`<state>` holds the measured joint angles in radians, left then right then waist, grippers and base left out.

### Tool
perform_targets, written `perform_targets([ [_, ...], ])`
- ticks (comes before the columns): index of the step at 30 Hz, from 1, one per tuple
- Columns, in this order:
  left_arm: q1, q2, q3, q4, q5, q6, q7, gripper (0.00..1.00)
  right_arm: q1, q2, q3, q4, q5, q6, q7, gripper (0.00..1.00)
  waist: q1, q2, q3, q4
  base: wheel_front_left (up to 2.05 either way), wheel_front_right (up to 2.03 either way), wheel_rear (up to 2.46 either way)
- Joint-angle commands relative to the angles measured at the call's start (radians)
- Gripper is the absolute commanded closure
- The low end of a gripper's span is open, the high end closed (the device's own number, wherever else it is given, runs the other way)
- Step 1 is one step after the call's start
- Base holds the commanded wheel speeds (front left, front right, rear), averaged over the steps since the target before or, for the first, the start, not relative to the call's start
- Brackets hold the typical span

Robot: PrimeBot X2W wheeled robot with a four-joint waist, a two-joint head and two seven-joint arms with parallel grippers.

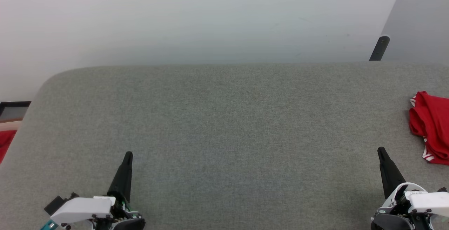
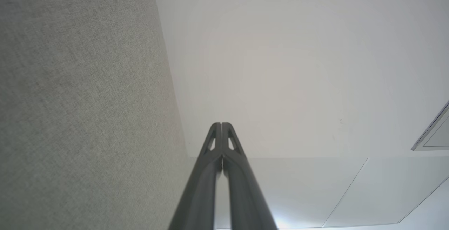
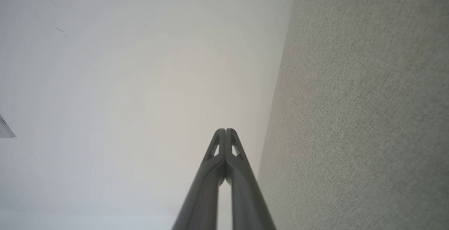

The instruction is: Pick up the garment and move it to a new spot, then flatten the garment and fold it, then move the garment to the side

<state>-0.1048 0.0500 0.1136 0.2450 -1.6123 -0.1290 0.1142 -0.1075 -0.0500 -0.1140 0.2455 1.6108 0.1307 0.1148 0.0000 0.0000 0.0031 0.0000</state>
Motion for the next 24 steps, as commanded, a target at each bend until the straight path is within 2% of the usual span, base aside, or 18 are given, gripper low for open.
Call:
perform_targets([
  [1, -0.008, -0.001, 0.003, 0.001, -0.001, -0.003, 0.003, 1.0, -0.003, 0.002, 0.0, -0.002, 0.004, 0.0, 0.002, 1.0, 0.0, 0.0, 0.0, 0.0, 0.0, 0.0, 0.0],
  [24, -0.008, -0.001, 0.003, 0.001, -0.001, -0.003, 0.004, 1.0, -0.003, 0.002, 0.0, -0.002, 0.004, 0.0, 0.002, 1.0, 0.0, 0.0, 0.0, 0.0, 0.0, 0.0, 0.0],
])
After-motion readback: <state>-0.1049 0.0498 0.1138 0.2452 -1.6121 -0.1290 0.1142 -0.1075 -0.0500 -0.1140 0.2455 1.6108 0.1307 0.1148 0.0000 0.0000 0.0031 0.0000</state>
